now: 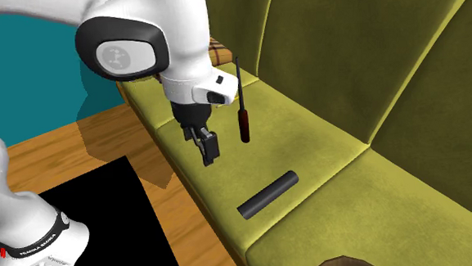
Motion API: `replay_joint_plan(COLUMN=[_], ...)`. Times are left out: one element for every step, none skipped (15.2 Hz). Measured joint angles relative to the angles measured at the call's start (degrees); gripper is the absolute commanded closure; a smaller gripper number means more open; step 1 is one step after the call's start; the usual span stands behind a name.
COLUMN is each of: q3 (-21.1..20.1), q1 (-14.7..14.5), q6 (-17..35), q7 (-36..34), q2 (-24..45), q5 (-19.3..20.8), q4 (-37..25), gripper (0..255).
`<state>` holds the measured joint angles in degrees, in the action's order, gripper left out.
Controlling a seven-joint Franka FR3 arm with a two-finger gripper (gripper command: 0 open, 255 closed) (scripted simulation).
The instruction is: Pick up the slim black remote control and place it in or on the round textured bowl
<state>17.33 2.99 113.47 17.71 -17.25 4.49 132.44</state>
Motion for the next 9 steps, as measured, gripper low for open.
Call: replay_joint_plan(q3=[0.69,1.61,2.37,3.28,3.87,4.27,4.80,5.22,5.62], q1=[0.08,0.24,0.37,0.56,0.65,0.65,0.94,1.22,1.66], q6=[1.19,2.10,3.10,3.78,4.83,5.73,6.31,7.01,7.55], q7=[0.88,2.17,3.32,4.80,5.93,6.92,8.20,9.45,10.77], q2=[1.66,3.78,5.76,8.26,10.55,13.10,15.17,17.55,19.61], q5=[-0.53,-1.22,-1.97,-2.97,-4.03,-5.31,-6.42,-7.73,-8.94], q4=[-0.48,-1.73,-2.67,-4.43,-5.56,-7.08,-8.38,-9.87,-11.16], gripper=[0,0,0,0,0,0,0,0,0])
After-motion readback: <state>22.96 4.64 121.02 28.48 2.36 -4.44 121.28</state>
